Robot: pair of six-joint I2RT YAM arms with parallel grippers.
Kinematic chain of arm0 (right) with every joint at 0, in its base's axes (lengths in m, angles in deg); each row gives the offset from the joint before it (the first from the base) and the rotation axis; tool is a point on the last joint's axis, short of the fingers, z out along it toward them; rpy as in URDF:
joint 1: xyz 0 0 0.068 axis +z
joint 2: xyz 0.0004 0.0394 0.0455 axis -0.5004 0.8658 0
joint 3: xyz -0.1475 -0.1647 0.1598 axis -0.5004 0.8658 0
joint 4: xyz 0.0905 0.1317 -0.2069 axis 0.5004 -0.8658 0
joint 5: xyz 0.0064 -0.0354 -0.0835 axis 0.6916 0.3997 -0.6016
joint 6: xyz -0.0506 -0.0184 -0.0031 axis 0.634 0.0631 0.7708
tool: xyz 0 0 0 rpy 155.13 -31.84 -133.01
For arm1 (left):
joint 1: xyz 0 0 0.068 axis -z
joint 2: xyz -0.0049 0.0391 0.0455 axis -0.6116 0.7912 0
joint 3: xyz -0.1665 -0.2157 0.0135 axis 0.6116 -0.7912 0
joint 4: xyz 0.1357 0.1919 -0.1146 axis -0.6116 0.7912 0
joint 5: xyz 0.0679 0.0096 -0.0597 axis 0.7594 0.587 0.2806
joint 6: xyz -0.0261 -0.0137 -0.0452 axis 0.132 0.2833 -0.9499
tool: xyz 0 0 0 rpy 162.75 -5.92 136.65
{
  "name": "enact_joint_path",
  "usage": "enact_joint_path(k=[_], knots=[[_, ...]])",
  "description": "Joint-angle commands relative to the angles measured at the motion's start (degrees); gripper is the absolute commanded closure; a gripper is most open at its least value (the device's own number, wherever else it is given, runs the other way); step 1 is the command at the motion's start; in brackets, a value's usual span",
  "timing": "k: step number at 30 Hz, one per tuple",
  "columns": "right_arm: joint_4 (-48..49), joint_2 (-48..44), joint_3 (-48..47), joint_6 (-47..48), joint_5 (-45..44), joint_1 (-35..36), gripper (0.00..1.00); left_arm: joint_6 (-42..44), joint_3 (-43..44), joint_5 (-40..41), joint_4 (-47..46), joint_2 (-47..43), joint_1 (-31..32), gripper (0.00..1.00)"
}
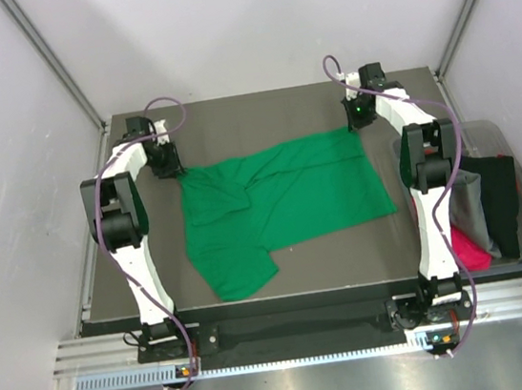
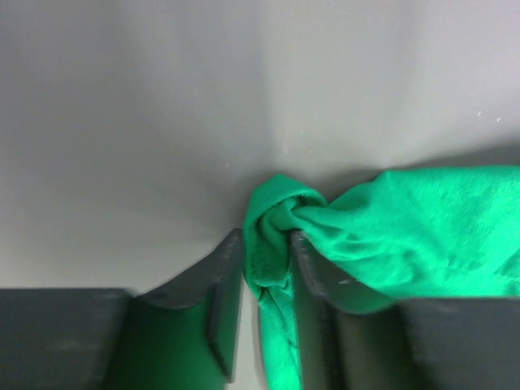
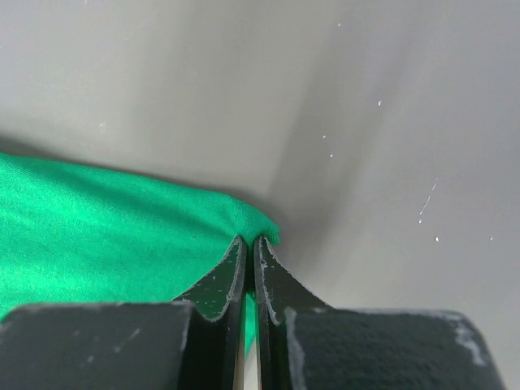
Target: Fold and stack the t-shirts
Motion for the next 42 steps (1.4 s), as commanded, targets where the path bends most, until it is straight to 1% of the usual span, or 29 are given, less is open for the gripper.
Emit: enact_joint_path(k=[1,2,3,4,10,14,19,20,21,22,24,25,26,27,28,29,30,32,33,35,36,37,38,39,40,42], knots=[[1.25,0.65,-0.96,-0.47,-0.71,-0.85,1.00,-1.32,3.41,-3.46,-0.65,1.80,-0.70,0.68],[1.33,0.48,-0.79,-0.39,-0.71,-0.93,1.00,-1.41,4.37,-3.37,-0.91,2.15,-0.70,0.76],[1.51,0.39,-0.44,-0.39,-0.71,-0.85,1.00,-1.49,4.90,-3.11,-1.09,2.51,-0.70,0.97],[1.60,0.21,0.00,-0.39,-0.71,-0.85,1.00,-1.50,5.34,-2.76,-1.26,3.03,-0.78,1.00],[2.65,0.30,0.62,-1.26,-0.19,-0.76,1.00,-1.58,6.93,0.85,-7.67,3.12,-0.87,1.00],[3.09,1.26,-1.22,-1.70,-0.80,-0.67,1.00,-1.76,11.14,1.11,-9.70,4.79,-0.87,1.00],[3.62,2.06,-2.98,-2.41,-1.07,-0.50,1.00,-1.50,14.84,4.98,-12.24,6.46,-0.78,1.00],[3.79,2.14,-3.15,-2.49,-1.33,-0.41,1.00,-1.50,15.10,5.41,-12.42,6.55,-0.78,0.98],[3.80,2.14,-3.42,-2.58,-1.33,-0.50,1.00,-1.50,15.37,5.77,-12.69,6.81,-0.87,0.94],[3.88,2.32,-3.59,-2.58,-1.42,-0.41,1.00,-1.50,16.15,5.94,-12.78,6.90,-0.87,0.81],[3.80,2.23,-3.86,-2.67,-1.33,-0.41,1.00,-1.85,16.42,5.77,-13.04,6.56,-0.87,0.63],[3.80,2.15,-3.86,-2.58,-1.07,-0.50,0.98,-2.11,15.81,5.60,-13.48,6.20,-0.87,0.56],[3.97,1.88,-3.77,-2.50,-0.54,-0.41,0.95,-2.20,15.29,5.25,-14.87,5.68,-0.70,0.32],[3.97,1.53,-3.51,-2.58,-0.54,-0.41,0.89,-2.11,14.58,5.16,-15.76,4.28,-0.70,0.30],[4.41,0.57,-3.42,-2.76,-0.54,-0.41,0.85,-2.11,12.84,5.50,-16.72,3.48,-0.61,0.17],[4.76,-0.05,-3.16,-2.93,-0.45,-0.41,0.80,-1.94,12.04,5.77,-18.65,2.69,-0.52,0.15],[5.02,-0.75,-2.55,-3.20,-0.36,-0.50,0.72,-1.93,11.51,6.38,-19.27,1.21,-0.35,0.10],[5.64,-3.03,-1.93,-3.20,-0.45,-0.32,0.70,-1.76,9.92,7.00,-19.98,-0.21,-0.17,0.09],[6.25,-5.04,-0.79,-2.94,-0.71,-0.06,0.66,-1.50,9.40,7.17,-20.07,-1.43,0.53,0.09],[7.48,-7.42,1.05,-2.32,-1.94,0.29,0.65,-0.10,7.73,9.27,-19.98,-2.76,1.58,0.09],[8.27,-10.22,3.67,-1.62,-2.38,0.64,0.64,0.78,7.11,10.59,-19.81,-4.07,2.89,0.07],[10.80,-11.99,5.44,-1.36,-3.34,0.91,0.63,1.75,5.63,12.43,-19.90,-4.87,3.78,0.03],[12.31,-13.66,7.28,-0.92,-3.87,1.26,0.62,3.84,4.83,13.67,-19.81,-6.53,4.57,0.02],[14.32,-16.72,10.52,-0.13,-4.49,1.87,0.59,4.74,4.13,15.51,-19.20,-7.24,6.58,0.02],[14.87,-18.06,11.86,0.31,-4.84,2.14,0.58,5.88,2.81,15.79,-18.32,-8.12,7.29,0.05],[15.05,-21.39,15.10,1.02,-4.41,2.93,0.57,5.37,1.92,17.81,-15.78,-10.39,8.44,0.11]])
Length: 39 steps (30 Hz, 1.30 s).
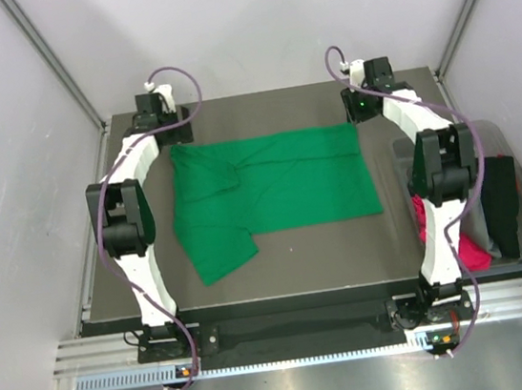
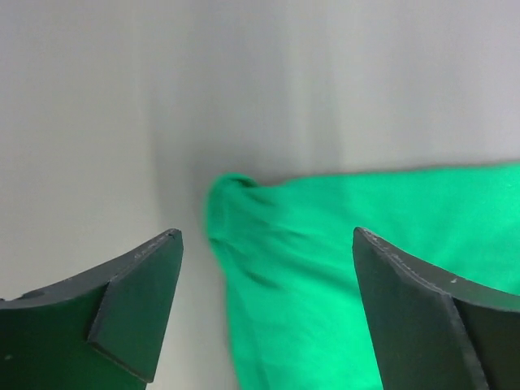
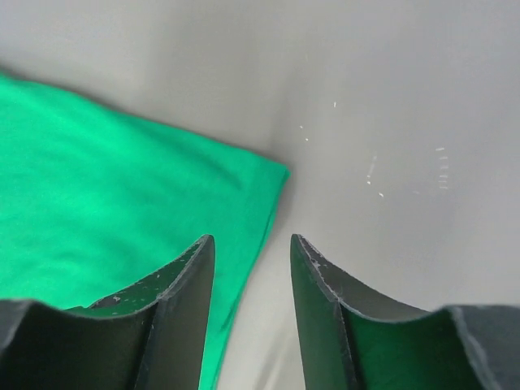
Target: Fold and stack the t-shirts
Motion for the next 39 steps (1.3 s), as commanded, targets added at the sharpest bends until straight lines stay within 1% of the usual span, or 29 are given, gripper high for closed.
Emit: enact_joint_path(k=[1,3,4,5,6,7,8,9,11,12,13,14,15,16,20,26,28,29,30,34,39], knots=[[5.52,-10.11,3.56,1.92,-0.34,2.64,0.57,1.39,-1.51,2.80,4.50,-7.24,2.74,0.22],[4.38,-13.26,7.67,2.09,1.94,4.49,0.57,0.59,-2.30,-0.45,9.17,-9.17,2.65,0.42],[4.20,-14.41,9.35,2.27,2.64,5.28,0.57,-0.03,-3.26,-2.03,11.46,-9.61,2.65,0.51],[4.11,-15.64,11.20,2.62,4.48,6.07,0.57,-0.21,-3.62,-2.48,16.97,-10.40,2.65,0.61],[4.28,-18.26,15.30,3.84,5.54,8.08,0.57,-0.21,-4.84,-3.09,19.63,-10.58,2.65,0.64],[4.72,-19.51,17.43,4.72,6.25,9.15,0.57,-0.21,-5.90,-4.32,21.66,-10.85,2.56,0.70],[5.07,-20.48,19.54,5.69,6.60,10.46,0.57,-0.21,-7.12,-5.03,24.47,-11.54,2.30,0.80],[6.21,-21.88,23.13,7.44,6.26,13.00,0.57,-0.21,-10.01,-6.34,25.19,-11.90,1.95,0.87],[6.83,-22.16,25.71,8.85,6.52,15.04,0.57,-1.88,-12.49,-9.51,25.64,-12.78,1.08,0.89],[6.83,-21.11,26.50,9.12,6.61,16.18,0.57,-2.05,-14.24,-9.95,25.46,-12.96,0.90,0.91],[6.57,-20.23,26.51,9.04,6.87,16.54,0.57,-2.14,-14.87,-10.13,25.29,-13.22,0.81,0.90],[6.31,-19.35,25.81,8.69,7.13,16.71,0.57,-2.23,-15.31,-10.39,25.11,-13.22,0.72,0.86],[5.78,-17.52,25.37,8.51,7.48,16.89,0.57,-2.58,-15.83,-10.40,25.11,-13.31,0.72,0.76],[5.60,-16.72,24.93,8.51,7.57,16.98,0.58,-2.58,-16.19,-10.40,25.11,-13.40,0.72,0.73],[4.46,-13.72,22.30,8.60,7.92,17.15,0.59,-2.41,-16.63,-9.17,24.93,-12.96,0.46,0.73],[4.20,-12.58,22.11,8.77,8.36,17.68,0.59,-2.23,-16.54,-7.59,24.84,-11.38,0.19,0.72],[4.20,-12.23,22.11,8.86,8.45,17.68,0.59,-2.23,-16.72,-6.62,24.84,-11.03,0.10,0.70],[4.11,-12.22,22.20,9.03,8.37,17.77,0.59,-2.14,-16.80,-6.18,24.67,-11.02,-0.07,0.66],[4.28,-12.05,22.20,9.04,8.36,17.68,0.59,-2.05,-17.33,-5.83,24.50,-11.11,-0.16,0.65],[4.11,-11.26,22.11,9.12,8.19,17.68,0.59,-1.70,-18.30,-4.86,23.53,-11.46,-0.34,0.64],[4.28,-10.82,21.94,9.12,8.36,17.77,0.59,-1.44,-18.21,-4.77,22.82,-9.62,-0.42,0.64]])
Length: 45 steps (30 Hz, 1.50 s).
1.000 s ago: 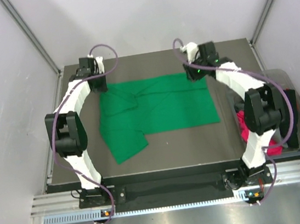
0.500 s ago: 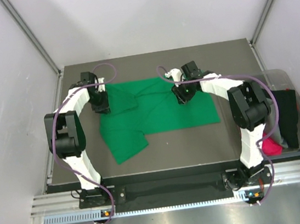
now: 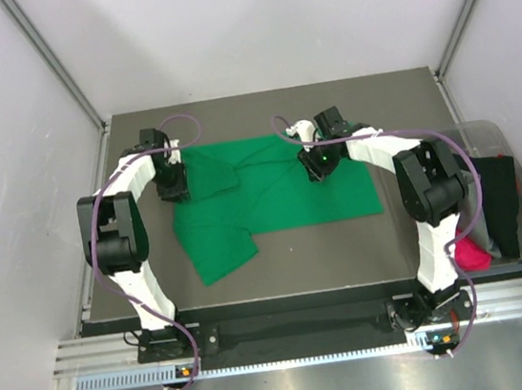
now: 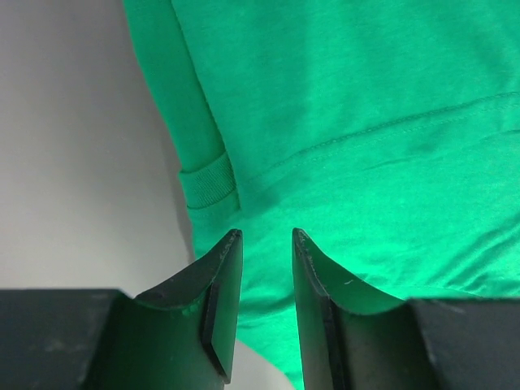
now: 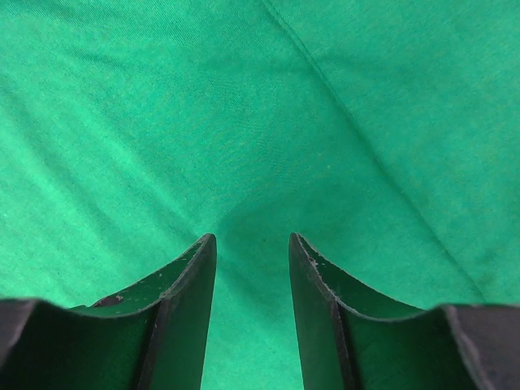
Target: Fold and stack the t-shirts
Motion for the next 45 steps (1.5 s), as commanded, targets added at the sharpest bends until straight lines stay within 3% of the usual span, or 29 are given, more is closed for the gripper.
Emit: enact_joint_path(k=[1,9,13,23,28,40,45], knots=[[0.96,0.31,-2.43,0.95,1.20,0.35,0.59,0.36,0.17,0.50,-1.59,1.98,-0.18,0.64],[1.40,0.57,-1.55,1.13,1.02,0.35,0.59,0.35,1.93,-0.91,-2.12,4.89,-0.18,0.69],[1.31,0.66,-1.55,1.04,1.02,0.35,0.59,0.18,1.49,-0.91,-2.47,4.54,-1.68,0.83],[1.05,1.36,-1.82,1.56,0.05,0.35,0.59,-0.44,3.42,-0.73,-1.77,3.66,-2.29,0.72],[1.14,1.19,-1.55,1.74,-0.12,0.35,0.59,-0.26,4.04,-2.93,-0.71,2.52,-2.38,0.60],[1.05,1.10,-1.29,1.83,-0.12,0.26,0.60,-0.44,4.22,-5.13,-1.06,2.96,-2.47,0.65],[0.79,1.54,-1.82,1.83,-0.21,0.35,0.60,-0.44,4.65,-5.04,-1.41,3.22,-2.47,0.72]])
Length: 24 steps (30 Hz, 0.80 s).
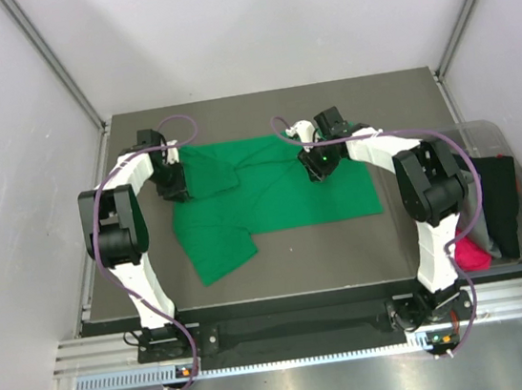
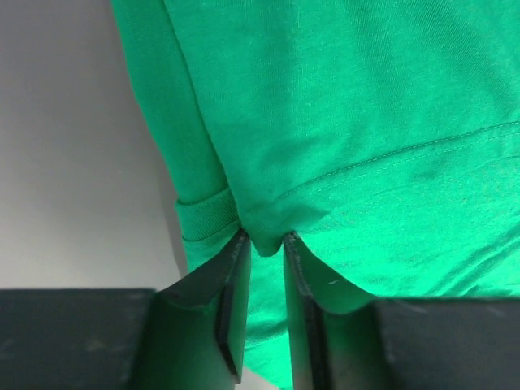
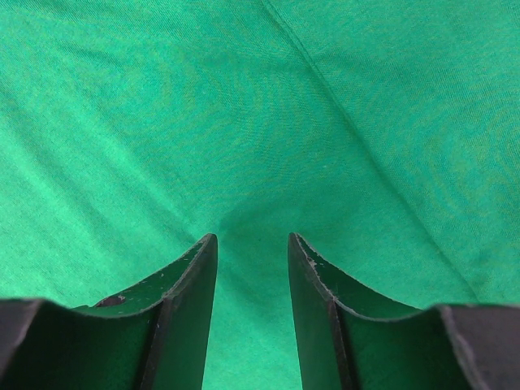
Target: Fold and stack the t-shirts
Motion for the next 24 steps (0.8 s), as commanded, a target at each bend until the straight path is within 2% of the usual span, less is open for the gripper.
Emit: enact_joint_path(k=[1,6,14,24], knots=[[0.72,1.30,-1.84,0.76,0.12,0.35,0.60,-0.07,2.21,-1.50,-1.04,-1.04,-0.39,0.74],[0.72,1.12,-1.58,0.67,0.03,0.35,0.60,0.02,1.50,-1.33,-1.31,-2.00,-0.39,1.00],[0.54,1.56,-1.58,0.93,-1.46,0.26,0.61,1.16,0.10,1.31,-0.96,-4.82,-0.39,1.00],[1.07,1.38,-0.78,1.11,-1.73,0.26,0.61,1.34,-1.92,0.62,-0.08,-6.84,-0.39,1.00]])
